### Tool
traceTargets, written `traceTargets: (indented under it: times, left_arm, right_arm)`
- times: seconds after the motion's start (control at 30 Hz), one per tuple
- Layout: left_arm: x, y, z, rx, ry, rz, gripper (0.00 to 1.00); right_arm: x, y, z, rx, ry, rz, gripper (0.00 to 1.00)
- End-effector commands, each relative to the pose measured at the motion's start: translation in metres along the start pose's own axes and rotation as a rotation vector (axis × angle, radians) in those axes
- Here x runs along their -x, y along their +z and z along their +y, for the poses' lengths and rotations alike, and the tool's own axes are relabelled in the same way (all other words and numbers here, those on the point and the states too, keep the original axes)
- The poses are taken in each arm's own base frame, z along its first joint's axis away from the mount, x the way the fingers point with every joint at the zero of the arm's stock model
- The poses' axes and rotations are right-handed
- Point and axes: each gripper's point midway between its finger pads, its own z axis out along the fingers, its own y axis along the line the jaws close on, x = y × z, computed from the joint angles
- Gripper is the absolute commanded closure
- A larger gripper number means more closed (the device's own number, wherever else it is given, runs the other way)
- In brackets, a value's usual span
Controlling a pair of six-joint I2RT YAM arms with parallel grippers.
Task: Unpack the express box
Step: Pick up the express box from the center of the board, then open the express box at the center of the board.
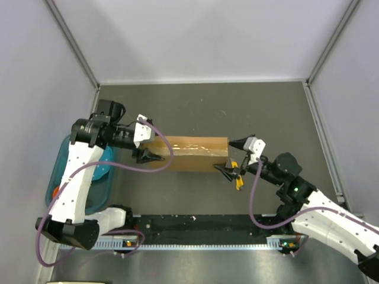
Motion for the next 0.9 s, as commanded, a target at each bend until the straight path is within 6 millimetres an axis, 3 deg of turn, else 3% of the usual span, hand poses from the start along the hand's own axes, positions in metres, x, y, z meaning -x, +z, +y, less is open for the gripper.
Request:
traceTargets:
  times: [0.0, 0.23, 0.4, 0.5, 0.63, 0.67, 0.7, 0.77, 0.87]
  left_arm:
    - [0.049, -0.007, -0.044, -0.098, -0.106, -0.126, 1.0]
    - [0.079, -0.006, -0.063, -0.173, -0.073, -0.161, 1.0]
    - [0.087, -0.005, -0.079, -0.218, -0.078, -0.173, 1.0]
    - [0.098, -0.007, -0.079, -0.233, -0.088, -0.206, 1.0]
    - [0.109, -0.01, -0.074, -0.225, -0.073, -0.217, 0.99]
    - [0.11, -0.011, -0.072, -0.216, -0.071, -0.208, 0.96]
    - [0.108, -0.01, -0.063, -0.181, -0.049, -0.182, 0.83]
    - [0.109, -0.012, -0.054, -0.129, -0.054, -0.156, 0.73]
    - [0.111, -0.015, -0.044, -0.053, -0.02, -0.146, 0.47]
  right_arm:
    - [0.045, -0.01, -0.014, -0.067, -0.087, -0.115, 0.01]
    - [0.061, -0.002, 0.013, 0.106, -0.093, -0.137, 0.01]
    - [0.088, -0.006, 0.045, 0.298, -0.093, -0.195, 0.03]
    - [0.093, -0.011, 0.067, 0.435, -0.061, -0.194, 0.18]
    - [0.093, -0.014, 0.066, 0.423, -0.049, -0.18, 0.63]
    - [0.096, -0.015, 0.061, 0.388, -0.058, -0.186, 0.69]
    - [0.094, -0.015, 0.059, 0.372, -0.054, -0.175, 0.76]
    - [0.099, -0.016, 0.051, 0.323, -0.056, -0.175, 0.78]
    - [0.104, -0.016, 0.047, 0.298, -0.057, -0.172, 0.82]
